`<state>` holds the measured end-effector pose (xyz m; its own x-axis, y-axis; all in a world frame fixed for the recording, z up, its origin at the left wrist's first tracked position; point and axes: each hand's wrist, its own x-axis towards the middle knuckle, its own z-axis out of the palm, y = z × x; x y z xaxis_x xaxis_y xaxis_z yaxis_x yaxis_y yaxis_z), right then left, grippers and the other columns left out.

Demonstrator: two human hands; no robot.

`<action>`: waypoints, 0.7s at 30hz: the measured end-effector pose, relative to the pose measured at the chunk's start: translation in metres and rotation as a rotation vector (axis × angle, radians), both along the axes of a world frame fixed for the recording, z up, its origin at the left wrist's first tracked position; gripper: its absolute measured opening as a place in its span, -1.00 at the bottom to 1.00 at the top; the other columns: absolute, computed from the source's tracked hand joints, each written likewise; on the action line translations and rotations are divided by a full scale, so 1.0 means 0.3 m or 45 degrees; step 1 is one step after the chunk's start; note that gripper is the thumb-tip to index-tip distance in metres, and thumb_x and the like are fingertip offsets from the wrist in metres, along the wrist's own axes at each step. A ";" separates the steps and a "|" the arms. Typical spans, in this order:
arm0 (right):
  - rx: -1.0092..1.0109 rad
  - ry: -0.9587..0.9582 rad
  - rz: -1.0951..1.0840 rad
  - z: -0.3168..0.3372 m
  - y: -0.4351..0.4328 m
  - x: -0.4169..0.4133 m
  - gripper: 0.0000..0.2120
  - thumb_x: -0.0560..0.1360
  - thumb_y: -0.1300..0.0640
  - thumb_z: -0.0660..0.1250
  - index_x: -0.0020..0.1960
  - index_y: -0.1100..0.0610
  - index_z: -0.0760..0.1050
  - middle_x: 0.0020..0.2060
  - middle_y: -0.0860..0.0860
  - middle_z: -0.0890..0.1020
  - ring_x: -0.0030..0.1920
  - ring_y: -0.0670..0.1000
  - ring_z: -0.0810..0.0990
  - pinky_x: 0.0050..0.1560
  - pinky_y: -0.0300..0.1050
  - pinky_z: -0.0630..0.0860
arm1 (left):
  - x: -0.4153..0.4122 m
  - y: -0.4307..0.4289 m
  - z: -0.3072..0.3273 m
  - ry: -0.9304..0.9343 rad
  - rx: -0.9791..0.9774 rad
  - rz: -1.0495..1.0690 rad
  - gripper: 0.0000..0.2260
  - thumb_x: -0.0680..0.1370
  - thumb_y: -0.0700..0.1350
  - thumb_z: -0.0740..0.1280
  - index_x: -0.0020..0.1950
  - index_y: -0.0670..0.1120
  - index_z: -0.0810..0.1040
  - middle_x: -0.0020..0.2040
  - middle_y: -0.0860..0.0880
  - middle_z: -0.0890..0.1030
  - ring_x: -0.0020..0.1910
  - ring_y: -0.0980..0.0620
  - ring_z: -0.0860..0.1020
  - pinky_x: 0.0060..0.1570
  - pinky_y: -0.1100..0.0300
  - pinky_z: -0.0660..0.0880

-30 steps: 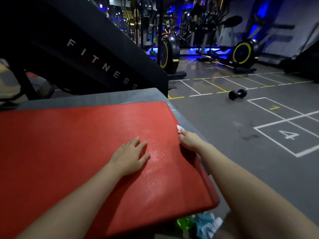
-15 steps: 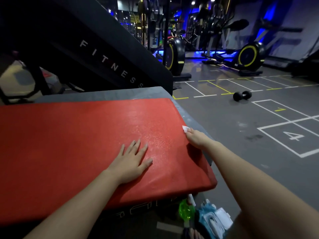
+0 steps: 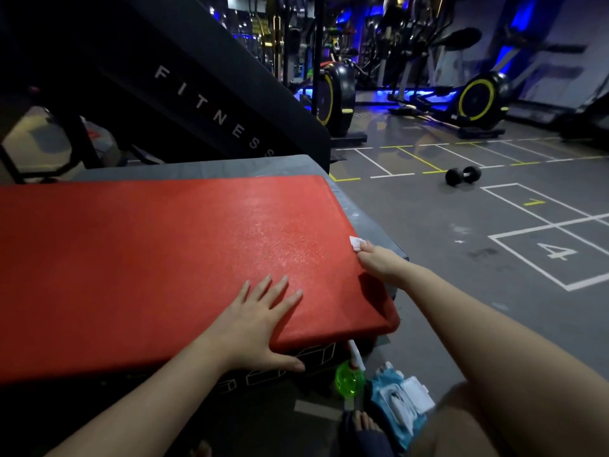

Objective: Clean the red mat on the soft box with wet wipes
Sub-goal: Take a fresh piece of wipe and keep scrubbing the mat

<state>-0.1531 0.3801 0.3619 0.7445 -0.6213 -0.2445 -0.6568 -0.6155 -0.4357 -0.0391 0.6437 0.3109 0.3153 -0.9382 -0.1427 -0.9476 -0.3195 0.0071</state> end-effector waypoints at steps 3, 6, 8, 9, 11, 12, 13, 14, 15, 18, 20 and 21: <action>0.033 -0.019 -0.014 0.003 -0.002 0.007 -0.53 0.65 0.08 -0.01 0.53 0.16 0.22 0.50 0.17 0.30 0.45 0.20 0.30 0.40 -0.01 0.22 | -0.024 -0.020 -0.001 -0.079 0.072 0.022 -0.01 0.56 0.23 0.36 0.61 0.16 -0.40 0.64 -0.06 -0.34 0.61 -0.16 -0.35 0.58 -0.26 -0.22; 0.130 -0.029 -0.075 -0.001 -0.024 -0.029 -0.54 0.66 -0.03 0.05 0.47 0.16 0.35 0.43 0.15 0.40 0.40 0.17 0.38 0.42 0.01 0.27 | -0.018 -0.055 0.015 -0.086 0.096 0.017 -0.03 0.57 0.11 0.37 0.62 0.11 -0.37 0.66 -0.12 -0.28 0.62 -0.23 -0.28 0.56 -0.33 -0.15; 0.179 -0.014 -0.107 0.000 -0.047 -0.057 -0.53 0.65 -0.08 0.07 0.39 0.19 0.44 0.38 0.14 0.45 0.35 0.15 0.43 0.39 -0.02 0.31 | 0.004 -0.079 0.030 -0.067 0.071 0.024 -0.07 0.57 0.12 0.37 0.65 0.10 -0.30 0.67 -0.11 -0.20 0.64 -0.22 -0.19 0.57 -0.32 -0.10; 0.194 -0.014 -0.101 0.000 -0.055 -0.071 -0.54 0.65 -0.08 0.08 0.36 0.19 0.46 0.36 0.12 0.46 0.33 0.12 0.44 0.36 -0.05 0.31 | 0.014 -0.091 0.036 -0.058 0.060 0.033 -0.08 0.58 0.11 0.37 0.65 0.10 -0.27 0.68 -0.10 -0.17 0.64 -0.21 -0.16 0.57 -0.31 -0.08; 0.244 -0.059 -0.078 -0.008 -0.075 -0.090 -0.62 0.64 -0.04 0.09 0.34 0.08 0.48 0.34 0.01 0.47 0.31 0.04 0.43 0.32 -0.13 0.29 | 0.030 -0.125 0.037 -0.073 0.050 0.040 -0.10 0.58 0.08 0.36 0.66 0.08 -0.26 0.68 -0.10 -0.15 0.65 -0.22 -0.12 0.56 -0.33 -0.04; 0.246 -0.093 -0.065 -0.007 -0.078 -0.088 -0.63 0.63 -0.03 0.08 0.35 0.02 0.47 0.35 -0.05 0.45 0.32 0.02 0.41 0.35 -0.14 0.27 | 0.037 -0.146 0.035 -0.089 0.047 0.042 -0.10 0.59 0.08 0.36 0.66 0.07 -0.26 0.68 -0.11 -0.15 0.65 -0.23 -0.12 0.56 -0.34 -0.03; 0.223 -0.113 -0.046 -0.008 -0.080 -0.077 -0.60 0.63 -0.03 0.06 0.42 -0.03 0.42 0.41 -0.06 0.41 0.38 0.03 0.38 0.41 -0.12 0.24 | 0.046 -0.167 0.033 -0.096 0.041 0.051 -0.11 0.59 0.08 0.35 0.66 0.07 -0.26 0.68 -0.12 -0.14 0.64 -0.24 -0.11 0.55 -0.36 -0.02; 0.167 -0.118 -0.026 -0.011 -0.088 -0.056 -0.56 0.64 -0.03 0.03 0.49 -0.05 0.33 0.47 -0.04 0.35 0.44 0.05 0.33 0.47 -0.09 0.19 | 0.058 -0.190 0.032 -0.091 0.031 0.067 -0.11 0.59 0.08 0.35 0.66 0.07 -0.25 0.68 -0.12 -0.14 0.64 -0.24 -0.11 0.55 -0.36 -0.01; 0.113 -0.112 -0.017 -0.007 -0.092 -0.033 -0.55 0.66 -0.02 0.00 0.54 -0.05 0.25 0.51 -0.01 0.31 0.49 0.08 0.27 0.49 -0.07 0.15 | 0.072 -0.213 0.035 -0.078 0.022 0.082 -0.12 0.59 0.08 0.35 0.66 0.08 -0.24 0.68 -0.11 -0.13 0.65 -0.23 -0.11 0.55 -0.36 -0.01; 0.032 -0.128 -0.024 -0.014 -0.113 0.038 -0.51 0.66 -0.04 -0.07 0.58 -0.02 0.13 0.54 0.04 0.25 0.51 0.13 0.23 0.50 -0.01 0.14 | 0.112 -0.265 0.050 -0.043 0.004 0.115 -0.12 0.58 0.04 0.36 0.66 0.10 -0.22 0.68 -0.08 -0.13 0.65 -0.21 -0.11 0.56 -0.34 -0.02; 0.030 -0.120 -0.035 -0.020 -0.127 0.058 -0.51 0.66 -0.04 -0.09 0.58 -0.01 0.14 0.54 0.05 0.25 0.51 0.14 0.23 0.50 0.00 0.14 | 0.123 -0.278 0.051 -0.031 0.023 0.121 -0.12 0.58 0.02 0.37 0.66 0.10 -0.22 0.68 -0.08 -0.15 0.65 -0.21 -0.13 0.56 -0.35 -0.04; 0.023 -0.101 -0.041 -0.016 -0.123 0.055 -0.51 0.67 -0.02 -0.08 0.57 0.00 0.16 0.53 0.06 0.27 0.50 0.16 0.25 0.49 0.00 0.15 | 0.123 -0.279 0.046 -0.036 0.039 0.118 -0.11 0.58 0.01 0.37 0.66 0.10 -0.24 0.68 -0.08 -0.16 0.65 -0.22 -0.14 0.55 -0.36 -0.05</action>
